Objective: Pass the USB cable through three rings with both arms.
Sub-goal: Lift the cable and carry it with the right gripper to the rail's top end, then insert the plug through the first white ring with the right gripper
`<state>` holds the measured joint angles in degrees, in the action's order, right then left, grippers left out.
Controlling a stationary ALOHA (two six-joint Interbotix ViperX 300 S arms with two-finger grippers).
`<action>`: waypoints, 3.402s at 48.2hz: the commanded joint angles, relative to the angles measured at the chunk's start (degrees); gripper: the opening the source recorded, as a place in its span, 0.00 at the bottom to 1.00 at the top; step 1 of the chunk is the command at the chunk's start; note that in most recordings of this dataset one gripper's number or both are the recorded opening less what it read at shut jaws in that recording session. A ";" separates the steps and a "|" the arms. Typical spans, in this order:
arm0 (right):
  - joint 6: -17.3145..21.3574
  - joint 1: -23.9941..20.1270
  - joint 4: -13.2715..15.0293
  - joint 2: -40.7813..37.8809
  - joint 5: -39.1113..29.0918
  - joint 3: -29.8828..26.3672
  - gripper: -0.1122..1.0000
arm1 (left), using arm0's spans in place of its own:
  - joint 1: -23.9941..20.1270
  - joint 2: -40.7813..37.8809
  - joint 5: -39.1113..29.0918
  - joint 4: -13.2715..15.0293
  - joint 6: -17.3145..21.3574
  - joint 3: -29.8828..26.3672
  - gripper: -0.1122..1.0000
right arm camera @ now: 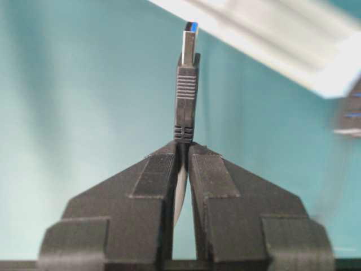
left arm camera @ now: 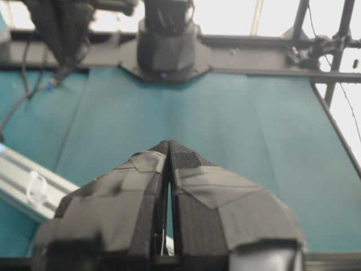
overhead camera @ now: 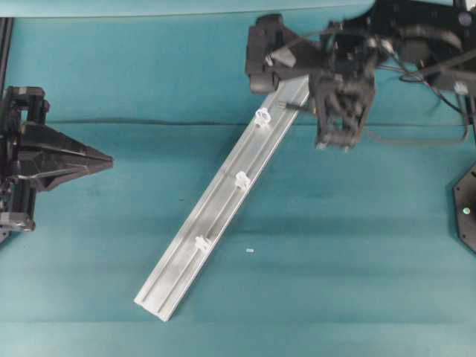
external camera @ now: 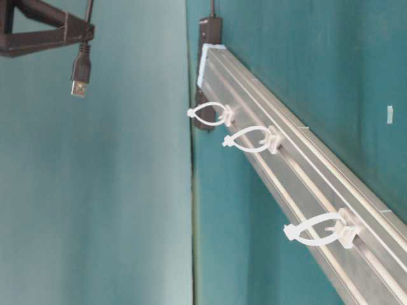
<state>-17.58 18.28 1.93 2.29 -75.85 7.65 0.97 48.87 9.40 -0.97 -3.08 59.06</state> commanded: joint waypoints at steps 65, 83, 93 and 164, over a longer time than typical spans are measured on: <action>-52.03 21.27 -6.50 -4.83 20.48 9.58 0.18 | -0.88 -3.78 0.79 -0.18 -4.57 -8.44 0.10; -59.77 21.36 -14.59 -8.35 17.05 7.21 0.18 | -0.88 -4.75 0.70 -0.18 -4.66 -9.05 0.10; -61.00 17.75 -14.85 -10.46 18.11 7.56 0.18 | -0.97 -5.45 0.70 -0.18 -4.57 -9.67 0.10; -63.63 8.88 -18.90 -15.73 30.59 9.05 0.18 | -7.56 -20.83 -4.66 -0.18 -18.46 -12.74 0.82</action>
<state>-80.77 27.69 -15.73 -13.27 -45.70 16.88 -6.15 31.20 4.31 -0.97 -21.09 47.90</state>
